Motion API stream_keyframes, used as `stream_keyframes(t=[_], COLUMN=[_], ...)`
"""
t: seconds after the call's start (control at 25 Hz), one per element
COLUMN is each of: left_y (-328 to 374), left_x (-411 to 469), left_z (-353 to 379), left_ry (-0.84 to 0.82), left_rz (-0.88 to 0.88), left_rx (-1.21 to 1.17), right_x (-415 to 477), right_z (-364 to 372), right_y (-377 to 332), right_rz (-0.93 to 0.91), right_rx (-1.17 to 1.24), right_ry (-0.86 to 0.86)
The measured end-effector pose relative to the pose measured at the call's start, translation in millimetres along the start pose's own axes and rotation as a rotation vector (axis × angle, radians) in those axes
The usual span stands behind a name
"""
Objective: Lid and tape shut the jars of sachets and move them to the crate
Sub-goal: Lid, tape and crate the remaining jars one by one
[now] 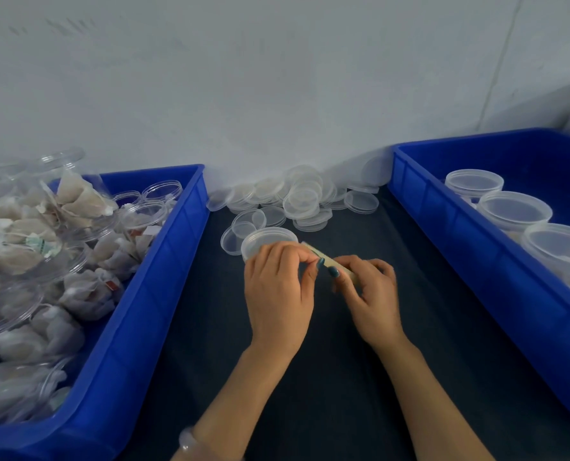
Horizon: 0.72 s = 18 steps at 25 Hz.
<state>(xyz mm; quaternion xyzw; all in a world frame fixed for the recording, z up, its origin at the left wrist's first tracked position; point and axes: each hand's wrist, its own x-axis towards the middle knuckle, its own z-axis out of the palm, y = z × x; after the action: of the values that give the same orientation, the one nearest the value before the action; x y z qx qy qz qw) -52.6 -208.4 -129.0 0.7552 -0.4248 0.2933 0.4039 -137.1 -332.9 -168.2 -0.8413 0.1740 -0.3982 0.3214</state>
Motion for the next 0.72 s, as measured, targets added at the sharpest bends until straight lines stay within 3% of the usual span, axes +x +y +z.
stream_keyframes(t=[0.2, 0.36, 0.56, 0.72], left_y=[7, 7, -6, -23], left_x=[-17, -18, -21, -33], left_z=[-10, -22, -44, -41], left_ry=[-0.038, 0.034, 0.187, 0.244], left_rz=[-0.059, -0.455, -0.508, -0.738], left_rx=[-0.131, -0.444, -0.545, -0.572], right_x=[0, 0, 5, 8], right_z=[6, 0, -5, 1], right_y=[-6, -2, -5, -8], right_rz=[-0.018, -0.11, -0.074, 0.034], right_rx=[-0.3, -0.372, -0.497, -0.531], right_ry=[0.144, 0.09, 0.235, 0.202])
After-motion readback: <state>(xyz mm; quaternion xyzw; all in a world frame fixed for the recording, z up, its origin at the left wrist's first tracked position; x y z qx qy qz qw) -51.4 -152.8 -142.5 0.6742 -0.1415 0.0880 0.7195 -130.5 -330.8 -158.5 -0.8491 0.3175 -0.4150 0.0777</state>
